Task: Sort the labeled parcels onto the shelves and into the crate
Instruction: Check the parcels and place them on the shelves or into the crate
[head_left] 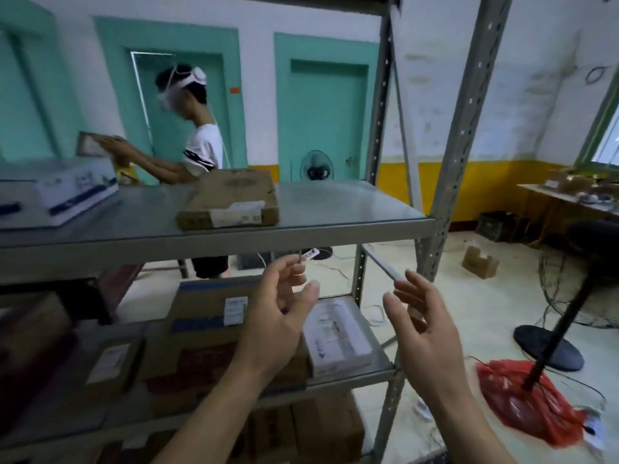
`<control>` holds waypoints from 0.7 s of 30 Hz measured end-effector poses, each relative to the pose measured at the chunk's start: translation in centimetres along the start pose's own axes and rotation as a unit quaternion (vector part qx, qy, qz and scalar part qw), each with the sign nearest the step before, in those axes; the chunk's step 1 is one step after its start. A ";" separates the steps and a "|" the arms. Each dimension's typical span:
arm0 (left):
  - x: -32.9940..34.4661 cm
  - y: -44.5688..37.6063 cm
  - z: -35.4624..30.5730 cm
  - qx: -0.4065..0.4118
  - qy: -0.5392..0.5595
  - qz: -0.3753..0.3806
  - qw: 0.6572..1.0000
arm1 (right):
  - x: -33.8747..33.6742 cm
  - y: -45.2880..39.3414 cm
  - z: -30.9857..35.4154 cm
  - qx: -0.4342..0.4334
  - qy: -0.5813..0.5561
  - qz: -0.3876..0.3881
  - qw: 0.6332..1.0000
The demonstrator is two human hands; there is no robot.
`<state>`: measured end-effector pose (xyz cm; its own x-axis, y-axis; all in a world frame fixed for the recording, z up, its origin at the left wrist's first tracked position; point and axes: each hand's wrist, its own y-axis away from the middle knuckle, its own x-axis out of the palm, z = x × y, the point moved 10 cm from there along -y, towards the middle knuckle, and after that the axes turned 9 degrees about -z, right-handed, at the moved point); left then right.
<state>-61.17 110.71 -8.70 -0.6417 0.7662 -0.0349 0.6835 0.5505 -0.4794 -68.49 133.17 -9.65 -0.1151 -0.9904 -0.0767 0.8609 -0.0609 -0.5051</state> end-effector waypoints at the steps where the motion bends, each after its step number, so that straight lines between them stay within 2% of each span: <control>1: -2.2 0.1 -0.3 0.000 -0.001 -0.013 1.000 | 1.6 0.9 0.7 -0.004 -0.005 0.012 1.000; 13: -32.6 5.4 -2.0 0.005 -0.051 -0.148 0.988 | 22.0 16.0 11.0 -0.009 -0.078 0.158 0.984; 21: -49.5 8.5 -0.5 -0.029 -0.071 -0.228 0.971 | 36.5 24.5 16.4 -0.009 -0.108 0.262 0.959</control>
<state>-23.44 77.60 -10.60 -0.9210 0.3867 0.0467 0.3321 0.8425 -0.4242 -43.45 93.52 -10.77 0.4380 -0.8870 -0.1462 0.7635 0.4530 -0.4603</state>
